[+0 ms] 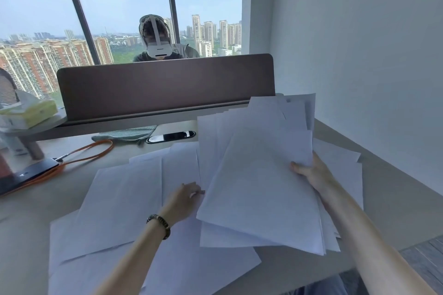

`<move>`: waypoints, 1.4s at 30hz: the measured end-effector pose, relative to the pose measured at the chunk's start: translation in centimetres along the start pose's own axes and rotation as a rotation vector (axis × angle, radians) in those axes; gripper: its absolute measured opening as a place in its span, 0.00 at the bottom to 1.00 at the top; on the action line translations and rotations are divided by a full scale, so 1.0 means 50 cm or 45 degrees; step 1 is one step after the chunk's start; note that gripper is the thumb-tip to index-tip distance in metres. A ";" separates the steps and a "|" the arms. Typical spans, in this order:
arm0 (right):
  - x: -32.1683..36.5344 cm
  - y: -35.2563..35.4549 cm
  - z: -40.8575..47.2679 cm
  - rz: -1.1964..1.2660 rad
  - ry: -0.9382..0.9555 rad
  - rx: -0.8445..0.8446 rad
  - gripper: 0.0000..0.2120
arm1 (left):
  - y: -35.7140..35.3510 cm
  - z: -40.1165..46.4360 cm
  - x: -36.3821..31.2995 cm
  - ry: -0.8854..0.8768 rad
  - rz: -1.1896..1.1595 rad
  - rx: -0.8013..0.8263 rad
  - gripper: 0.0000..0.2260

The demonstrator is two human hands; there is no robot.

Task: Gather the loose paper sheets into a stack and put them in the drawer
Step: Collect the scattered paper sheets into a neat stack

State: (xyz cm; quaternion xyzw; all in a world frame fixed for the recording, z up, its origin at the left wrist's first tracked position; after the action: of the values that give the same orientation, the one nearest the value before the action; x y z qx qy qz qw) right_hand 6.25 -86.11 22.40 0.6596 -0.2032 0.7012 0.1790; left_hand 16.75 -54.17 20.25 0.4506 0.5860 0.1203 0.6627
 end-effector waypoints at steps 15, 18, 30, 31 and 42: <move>0.067 -0.110 -0.035 0.222 0.246 0.176 0.25 | 0.103 0.009 -0.101 -0.040 -1.288 -0.325 0.12; 0.099 -0.133 -0.035 0.207 0.361 0.155 0.24 | 0.131 0.003 -0.116 -0.191 -1.313 -0.448 0.08; 0.123 -0.174 -0.034 0.039 0.473 0.142 0.15 | 0.160 -0.039 -0.075 -0.435 -1.293 -0.426 0.09; 0.121 -0.176 -0.037 0.027 0.479 0.149 0.14 | 0.157 -0.043 -0.073 -0.442 -1.258 -0.414 0.10; 0.129 -0.179 -0.045 0.061 0.523 0.127 0.17 | 0.144 -0.035 -0.090 -0.421 -1.281 -0.342 0.09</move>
State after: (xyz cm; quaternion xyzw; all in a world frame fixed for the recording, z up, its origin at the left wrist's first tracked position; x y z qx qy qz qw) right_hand 8.56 -77.40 29.17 0.5057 -0.1432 0.8342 0.1671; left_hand 16.57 -52.41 28.76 0.0390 0.5968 -0.2104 0.7733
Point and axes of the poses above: each hand's wrist, its own z-axis towards the middle knuckle, its own y-axis out of the back of the hand, x = y × z, the point moved 2 cm from there along z, towards the middle knuckle, and after that the axes turned 1 degree about -x, right-handed, at the moved point
